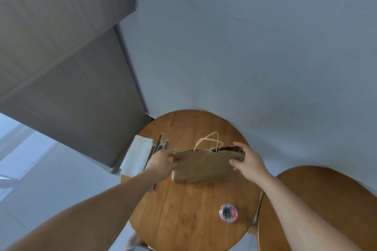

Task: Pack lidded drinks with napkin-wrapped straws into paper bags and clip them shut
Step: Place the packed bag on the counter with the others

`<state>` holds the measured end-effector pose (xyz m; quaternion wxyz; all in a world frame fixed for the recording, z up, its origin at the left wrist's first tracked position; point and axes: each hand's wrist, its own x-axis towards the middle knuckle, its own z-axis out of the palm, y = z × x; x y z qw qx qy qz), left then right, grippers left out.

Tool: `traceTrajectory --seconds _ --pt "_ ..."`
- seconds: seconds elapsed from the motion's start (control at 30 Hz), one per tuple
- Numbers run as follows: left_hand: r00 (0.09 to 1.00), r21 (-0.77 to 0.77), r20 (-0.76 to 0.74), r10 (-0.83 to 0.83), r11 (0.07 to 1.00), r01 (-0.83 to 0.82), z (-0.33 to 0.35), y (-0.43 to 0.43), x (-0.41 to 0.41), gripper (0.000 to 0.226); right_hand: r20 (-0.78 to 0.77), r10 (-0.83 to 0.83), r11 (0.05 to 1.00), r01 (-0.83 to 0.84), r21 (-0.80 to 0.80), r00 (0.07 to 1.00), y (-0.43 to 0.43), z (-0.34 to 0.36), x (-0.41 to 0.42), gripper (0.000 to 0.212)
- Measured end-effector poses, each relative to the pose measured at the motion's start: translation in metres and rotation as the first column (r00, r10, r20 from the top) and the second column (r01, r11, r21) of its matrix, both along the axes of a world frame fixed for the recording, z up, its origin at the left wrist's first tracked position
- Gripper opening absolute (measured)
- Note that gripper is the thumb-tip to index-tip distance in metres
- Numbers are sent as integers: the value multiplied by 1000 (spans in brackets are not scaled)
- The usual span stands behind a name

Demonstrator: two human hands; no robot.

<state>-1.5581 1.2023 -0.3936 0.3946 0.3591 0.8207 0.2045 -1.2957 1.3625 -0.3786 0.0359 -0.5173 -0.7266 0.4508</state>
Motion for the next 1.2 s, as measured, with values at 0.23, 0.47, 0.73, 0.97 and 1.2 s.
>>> traceTrajectory --seconds 0.23,0.47,0.73,0.97,1.2 --pt "996 2 32 88 996 -88 -3 -2 -7 15 31 -87 993 84 85 996 -1 -14 -8 11" --pt "985 176 103 136 973 -152 58 -8 -34 23 -231 -170 961 213 175 958 -10 31 -45 11" --pt "971 465 120 206 852 -239 174 -26 -84 11 -501 -204 843 411 348 841 -28 137 -129 6" --pt "951 689 -63 302 703 -178 278 -60 -149 14 -655 -105 759 486 433 748 -52 254 -212 4" --pt "915 862 -129 383 499 -87 391 -115 -207 27 -767 35 675 551 491 641 -94 374 -286 3"
